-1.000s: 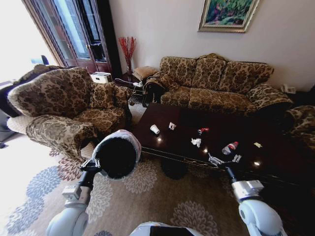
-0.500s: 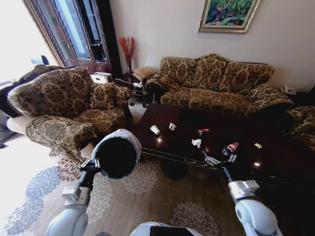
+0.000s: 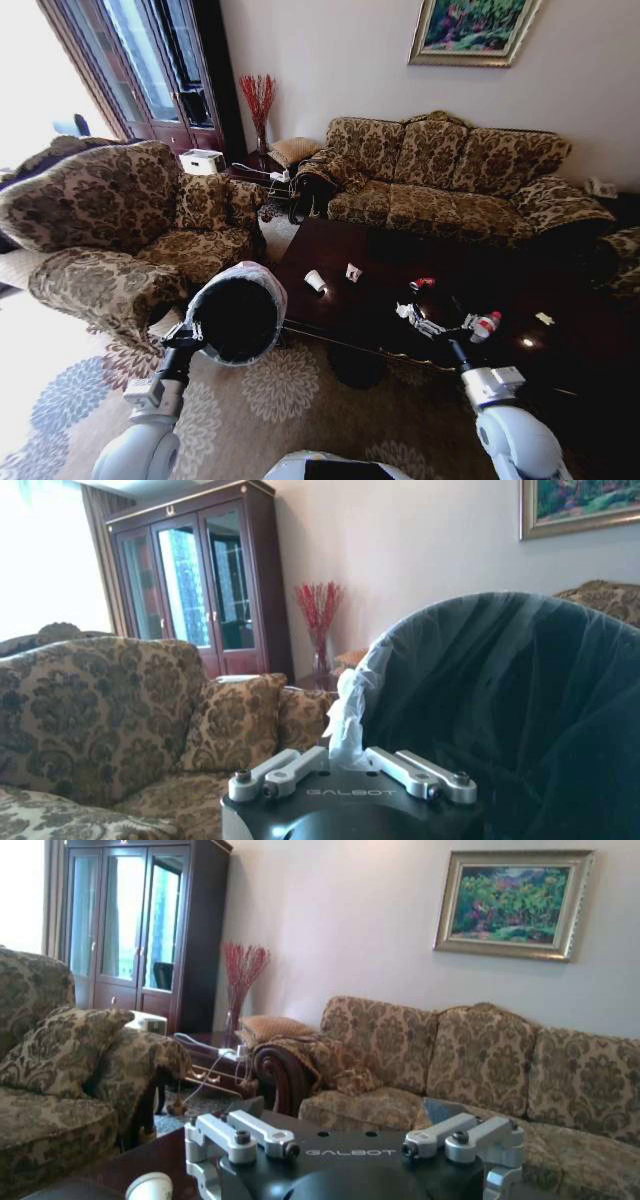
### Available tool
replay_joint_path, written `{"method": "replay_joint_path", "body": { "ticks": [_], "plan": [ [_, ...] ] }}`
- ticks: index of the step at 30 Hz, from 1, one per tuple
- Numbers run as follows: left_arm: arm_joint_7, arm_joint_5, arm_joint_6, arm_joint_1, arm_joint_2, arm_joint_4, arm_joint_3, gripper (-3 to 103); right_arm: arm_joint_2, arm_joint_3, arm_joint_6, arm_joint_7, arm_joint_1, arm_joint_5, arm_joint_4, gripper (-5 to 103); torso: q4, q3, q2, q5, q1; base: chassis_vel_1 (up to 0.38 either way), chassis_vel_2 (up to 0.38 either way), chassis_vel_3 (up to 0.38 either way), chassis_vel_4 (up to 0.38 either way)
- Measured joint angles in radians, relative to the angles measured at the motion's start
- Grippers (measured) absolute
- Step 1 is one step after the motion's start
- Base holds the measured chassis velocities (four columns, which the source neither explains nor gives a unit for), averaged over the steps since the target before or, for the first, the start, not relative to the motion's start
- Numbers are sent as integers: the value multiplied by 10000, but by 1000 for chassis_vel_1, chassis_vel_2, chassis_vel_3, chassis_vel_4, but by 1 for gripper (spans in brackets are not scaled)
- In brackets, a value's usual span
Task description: Move to the front of the table and place the trash on the table into the trash bin.
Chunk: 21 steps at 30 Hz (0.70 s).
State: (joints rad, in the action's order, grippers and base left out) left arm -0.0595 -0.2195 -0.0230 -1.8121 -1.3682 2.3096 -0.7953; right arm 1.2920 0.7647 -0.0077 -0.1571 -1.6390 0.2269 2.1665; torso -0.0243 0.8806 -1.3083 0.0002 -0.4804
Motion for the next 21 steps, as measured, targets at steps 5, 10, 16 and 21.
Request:
{"method": "replay_joint_path", "body": {
  "ticks": [5, 10, 16, 21],
  "plan": [
    [8, -10, 0, 35, 35, -35, 16, 1, -26, -53, -6, 0, 26, -33, -3, 100, 7, -2, -1, -5, 6, -209, 182, 188, -187],
    [0, -30, -6, 57, 81, -48, -3, 1, -47, -113, -38, -1, 92, -52, 2, 100, -3, -2, -2, 0, 8, -170, 211, 202, -182],
    [0, -40, -16, 73, 95, -163, 4, 1, -26, -240, -41, -83, 149, -181, -141, 100, 4, -1, -1, -2, 5, -230, 228, 212, -214],
    [0, -45, -63, 88, 88, -219, 25, 1, -98, -609, 77, -295, 261, -327, -423, 100, 0, 0, 0, -2, 1, -199, 228, 207, -198]
  ]
}}
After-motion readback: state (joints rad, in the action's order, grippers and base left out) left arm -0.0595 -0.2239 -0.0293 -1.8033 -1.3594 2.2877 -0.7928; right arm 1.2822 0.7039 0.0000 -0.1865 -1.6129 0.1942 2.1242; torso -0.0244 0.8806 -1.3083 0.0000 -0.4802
